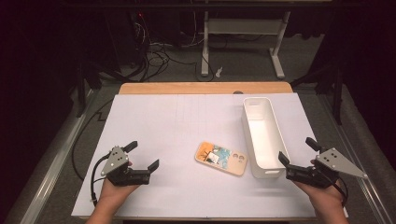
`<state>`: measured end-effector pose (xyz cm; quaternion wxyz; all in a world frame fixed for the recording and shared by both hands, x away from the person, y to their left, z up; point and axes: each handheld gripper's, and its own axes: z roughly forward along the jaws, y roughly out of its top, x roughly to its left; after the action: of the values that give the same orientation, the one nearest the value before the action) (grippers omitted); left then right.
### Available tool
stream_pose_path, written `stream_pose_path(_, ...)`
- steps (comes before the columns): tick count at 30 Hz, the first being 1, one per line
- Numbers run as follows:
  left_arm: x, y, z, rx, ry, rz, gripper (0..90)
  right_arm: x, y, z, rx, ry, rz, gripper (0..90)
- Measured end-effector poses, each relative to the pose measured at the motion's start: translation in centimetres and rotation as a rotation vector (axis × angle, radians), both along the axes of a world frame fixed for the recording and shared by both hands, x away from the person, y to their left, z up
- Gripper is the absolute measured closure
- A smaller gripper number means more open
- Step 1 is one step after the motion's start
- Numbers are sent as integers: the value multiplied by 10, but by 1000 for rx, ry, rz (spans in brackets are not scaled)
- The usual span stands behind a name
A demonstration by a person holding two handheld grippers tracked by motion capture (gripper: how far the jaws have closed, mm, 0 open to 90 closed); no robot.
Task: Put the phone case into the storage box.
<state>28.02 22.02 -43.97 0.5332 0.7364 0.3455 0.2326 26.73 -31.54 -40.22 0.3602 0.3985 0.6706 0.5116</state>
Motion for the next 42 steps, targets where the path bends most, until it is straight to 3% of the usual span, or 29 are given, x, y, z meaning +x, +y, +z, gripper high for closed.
stream_pose_path(18, 2, -2, -2, -15, 29, -4, 3, -1, 1, -1, -5, 2, 3, 2)
stream_pose_path(21, 1, -5, -2, -27, 38, -35, 11, -1, 0, 0, -4, 2, 2, 2)
stream_pose_path(25, 2, -13, 0, -37, 31, -54, 88, -1, 0, -1, -3, 5, 0, 2)
stream_pose_path(26, 2, -15, 0, -39, 29, -57, 150, -1, 0, -1, -3, 5, 0, 2)
stream_pose_path(28, 5, -20, 1, -49, 40, -56, 192, -1, 1, -1, -3, 4, -2, 2)
stream_pose_path(29, 10, -28, 1, -37, 67, -53, 231, -1, 0, -1, -2, 4, -1, 2)
stream_pose_path(31, 13, -33, 1, -25, 74, -55, 325, -1, 0, 0, -1, 2, 0, 2)
stream_pose_path(32, 18, -39, 0, -15, 83, -60, 325, -1, 0, 0, -2, 2, -1, 2)
stream_pose_path(33, 26, -48, -2, -1, 95, -64, 434, -1, -1, 0, 0, 3, -3, 2)
stream_pose_path(35, 32, -54, -3, 11, 107, -65, 528, -1, -1, 0, 0, 4, -6, 2)
stream_pose_path(36, 38, -59, -4, 14, 116, -64, 528, -1, -1, 0, 0, 4, -6, 2)
stream_pose_path(37, 50, -70, -7, -5, 142, -67, 624, -1, -1, 0, 4, 5, -7, 3)
stream_pose_path(38, 50, -70, -7, -5, 142, -67, 689, -1, -1, 0, 4, 3, -6, 2)
stream_pose_path(39, 55, -76, -8, -12, 160, -64, 689, -1, -1, 0, 4, 3, -6, 2)
stream_pose_path(40, 60, -83, -10, -8, 170, -64, 850, -2, -1, 0, 4, 3, -5, 2)
stream_pose_path(42, 69, -96, -11, 3, 178, -68, 897, -2, -2, 0, 3, 2, -4, 2)
